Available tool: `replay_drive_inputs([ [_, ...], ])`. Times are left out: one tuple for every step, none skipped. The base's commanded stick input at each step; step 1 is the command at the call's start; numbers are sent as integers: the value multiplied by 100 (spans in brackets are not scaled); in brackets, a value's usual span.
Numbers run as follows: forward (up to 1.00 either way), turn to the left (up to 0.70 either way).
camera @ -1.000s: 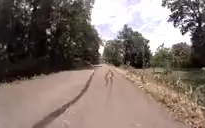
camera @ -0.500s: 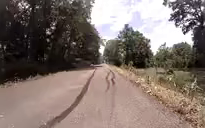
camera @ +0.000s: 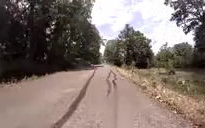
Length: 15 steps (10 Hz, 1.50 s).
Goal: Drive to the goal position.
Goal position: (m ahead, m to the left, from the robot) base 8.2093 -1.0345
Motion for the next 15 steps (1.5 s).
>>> replay_drive_inputs([
  [70,0],
  [70,0],
  [70,0],
  [70,0],
  [70,0],
  [70,0],
  [70,0],
  [70,0],
  [70,-24],
  [70,-35],
  [70,-35],
  [70,-13],
  [70,0],
  [70,0],
  [70,0],
])
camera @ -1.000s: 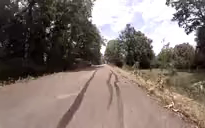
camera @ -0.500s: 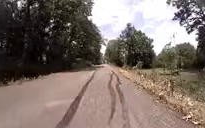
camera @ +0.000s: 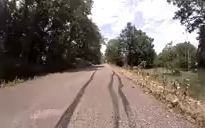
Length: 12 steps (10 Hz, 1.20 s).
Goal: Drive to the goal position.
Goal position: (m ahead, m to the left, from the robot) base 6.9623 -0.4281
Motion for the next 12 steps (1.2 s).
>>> replay_drive_inputs([
  [70,0],
  [70,0],
  [70,0],
  [70,0],
  [70,0],
  [70,0],
  [70,0],
  [70,0],
  [70,0],
  [70,0],
  [70,0],
  [70,0],
])
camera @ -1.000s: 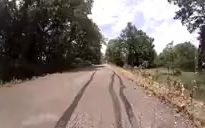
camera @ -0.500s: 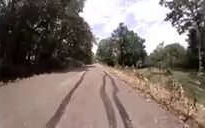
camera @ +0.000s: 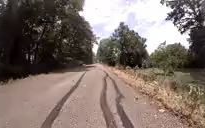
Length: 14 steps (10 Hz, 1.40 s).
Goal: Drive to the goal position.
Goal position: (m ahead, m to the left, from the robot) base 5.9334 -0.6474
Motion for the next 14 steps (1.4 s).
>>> replay_drive_inputs([
  [70,0],
  [70,0],
  [70,0],
  [70,0],
  [70,0],
  [70,0],
  [70,0],
  [70,0],
  [70,0],
  [70,0],
  [70,0],
  [70,0],
  [70,0],
  [70,0],
])
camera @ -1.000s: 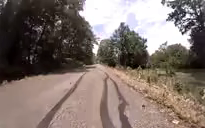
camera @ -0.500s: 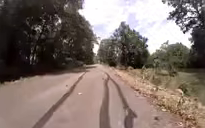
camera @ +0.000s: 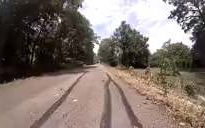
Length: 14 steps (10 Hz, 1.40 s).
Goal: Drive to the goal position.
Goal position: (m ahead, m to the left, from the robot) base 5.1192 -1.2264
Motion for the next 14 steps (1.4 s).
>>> replay_drive_inputs([
  [70,0],
  [70,0],
  [70,0],
  [70,0],
  [70,0],
  [70,0],
  [70,0],
  [70,0],
  [70,0],
  [70,0],
  [70,0],
  [70,0],
  [70,0],
  [70,0],
])
